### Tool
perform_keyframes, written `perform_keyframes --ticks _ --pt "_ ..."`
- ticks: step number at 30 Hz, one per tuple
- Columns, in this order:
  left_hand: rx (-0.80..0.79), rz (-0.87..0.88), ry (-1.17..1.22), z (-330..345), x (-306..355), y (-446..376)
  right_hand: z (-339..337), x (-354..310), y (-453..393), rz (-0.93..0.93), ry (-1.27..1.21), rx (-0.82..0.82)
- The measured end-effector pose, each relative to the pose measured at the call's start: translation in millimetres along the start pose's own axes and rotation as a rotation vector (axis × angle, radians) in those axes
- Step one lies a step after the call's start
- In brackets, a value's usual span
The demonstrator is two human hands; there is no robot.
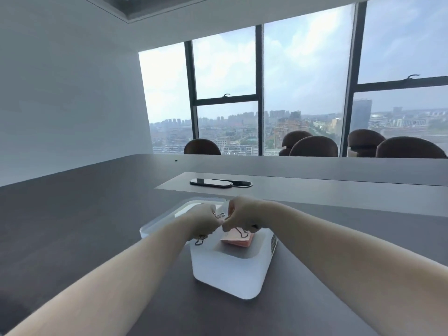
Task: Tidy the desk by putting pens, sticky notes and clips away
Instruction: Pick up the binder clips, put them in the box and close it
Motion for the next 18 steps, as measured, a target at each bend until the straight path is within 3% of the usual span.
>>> perform_keyframes --ticks 11,15,18 --pt "-0.012 0.048 -0.149 18.6 16.7 0.1 18.1 13.7 -3.8 0.065 0.268 -0.03" --pt "0.022 0.062 -0.184 21.9 21.0 1.8 20.9 23.3 -6.2 0.105 0.152 -0.075" --pt "0.021 0.055 -0.168 26.6 21.4 2.4 12.2 23.2 -5.4 0.078 0.213 -0.015"
Point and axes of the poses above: each hand's wrist, its own y-axis away from the middle knuckle, its own z-axis out of the palm, x = y × z, the point moved 8 cm from there along -y, towards the middle knuckle, and after that the axes turned 4 degrees about x, right-handed, at the moved point
